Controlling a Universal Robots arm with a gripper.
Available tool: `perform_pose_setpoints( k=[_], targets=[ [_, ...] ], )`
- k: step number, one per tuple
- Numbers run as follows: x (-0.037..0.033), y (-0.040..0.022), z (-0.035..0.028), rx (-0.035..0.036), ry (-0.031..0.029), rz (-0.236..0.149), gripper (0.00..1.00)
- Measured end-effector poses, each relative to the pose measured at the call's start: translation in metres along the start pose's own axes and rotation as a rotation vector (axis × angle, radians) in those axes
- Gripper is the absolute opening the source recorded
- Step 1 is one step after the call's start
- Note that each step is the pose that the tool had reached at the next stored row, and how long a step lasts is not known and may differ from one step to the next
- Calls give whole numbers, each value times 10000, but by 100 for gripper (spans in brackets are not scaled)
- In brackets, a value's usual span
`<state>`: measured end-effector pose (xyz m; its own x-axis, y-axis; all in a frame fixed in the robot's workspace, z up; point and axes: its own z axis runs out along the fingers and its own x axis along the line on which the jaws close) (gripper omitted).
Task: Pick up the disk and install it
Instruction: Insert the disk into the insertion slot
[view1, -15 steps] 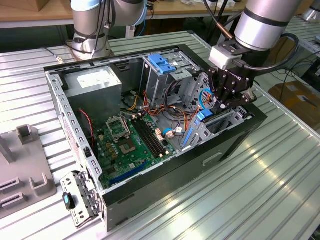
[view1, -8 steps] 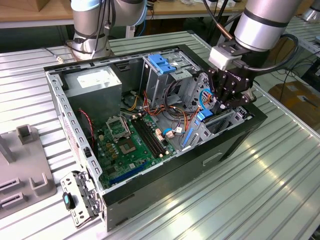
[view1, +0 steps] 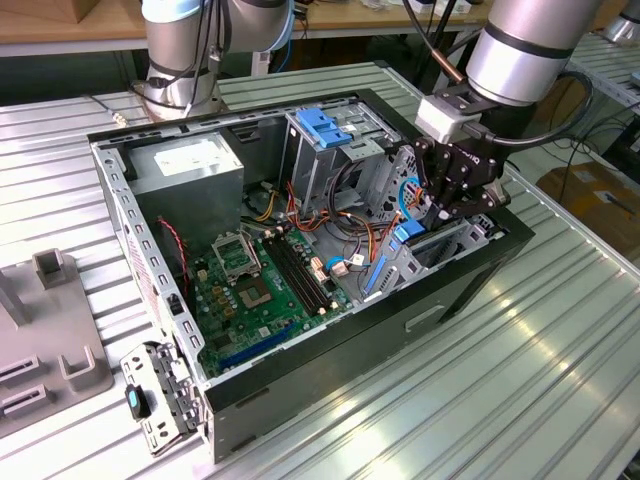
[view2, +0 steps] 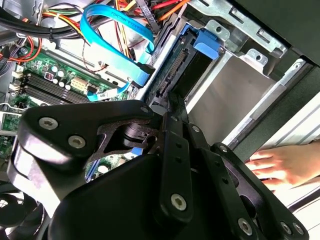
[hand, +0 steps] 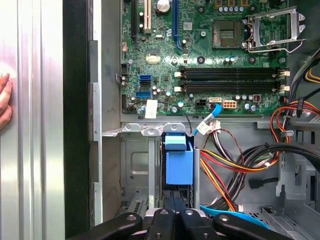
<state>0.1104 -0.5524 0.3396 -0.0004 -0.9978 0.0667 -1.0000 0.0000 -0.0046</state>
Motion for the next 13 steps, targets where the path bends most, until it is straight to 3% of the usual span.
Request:
perform_pose_setpoints(
  k=[8, 13],
  targets=[
    [-3, 0, 53, 0, 3, 0, 11],
    [-2, 0, 33, 1, -14, 0, 11]
  ],
)
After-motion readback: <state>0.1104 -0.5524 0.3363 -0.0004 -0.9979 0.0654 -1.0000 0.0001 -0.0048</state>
